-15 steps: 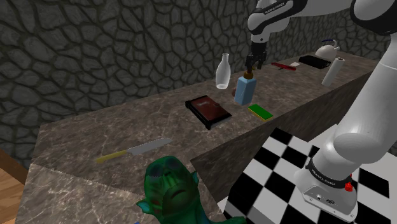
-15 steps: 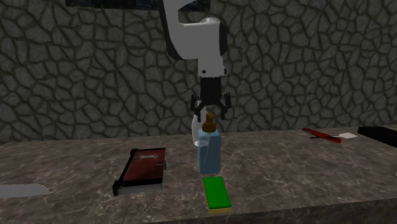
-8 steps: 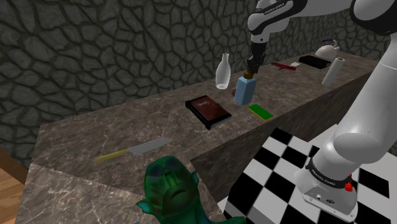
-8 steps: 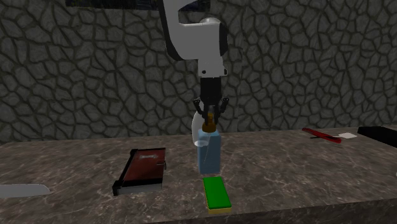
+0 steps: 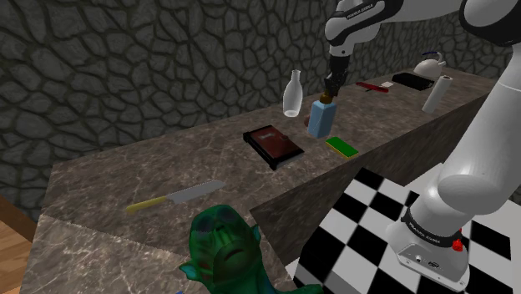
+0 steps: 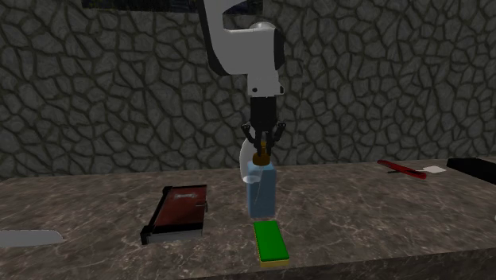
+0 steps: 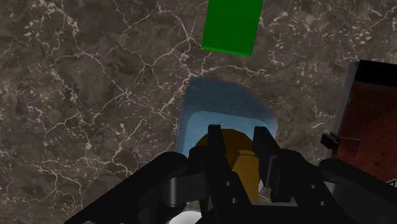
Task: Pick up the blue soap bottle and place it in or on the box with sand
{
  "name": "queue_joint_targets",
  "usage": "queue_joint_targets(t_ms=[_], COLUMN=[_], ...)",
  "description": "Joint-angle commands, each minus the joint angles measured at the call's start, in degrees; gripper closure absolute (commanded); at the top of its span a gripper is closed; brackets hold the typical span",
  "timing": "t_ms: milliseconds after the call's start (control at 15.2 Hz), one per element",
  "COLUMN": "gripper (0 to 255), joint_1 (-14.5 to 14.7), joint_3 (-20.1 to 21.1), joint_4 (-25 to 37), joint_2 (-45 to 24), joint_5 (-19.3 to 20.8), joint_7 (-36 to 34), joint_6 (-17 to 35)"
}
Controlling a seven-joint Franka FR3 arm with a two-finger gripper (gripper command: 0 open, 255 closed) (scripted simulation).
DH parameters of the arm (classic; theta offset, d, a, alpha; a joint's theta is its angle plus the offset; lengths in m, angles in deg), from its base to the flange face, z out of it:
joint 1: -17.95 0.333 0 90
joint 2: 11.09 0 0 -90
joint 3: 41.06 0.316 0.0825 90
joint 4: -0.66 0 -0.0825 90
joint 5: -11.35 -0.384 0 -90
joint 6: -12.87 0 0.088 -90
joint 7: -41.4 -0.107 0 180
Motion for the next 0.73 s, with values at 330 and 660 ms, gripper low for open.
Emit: queue_joint_targets(t_ms=[330, 660], gripper=[255, 255], joint_1=[0.1, 0.2], joint_3=[0.0, 0.0], joint_4=[3.3, 6.4], joint_2=[1.2, 1.9], joint_5=[0.5, 0.7], joint_7=[-0.2, -0.3], joint_6=[-4.4, -8.2])
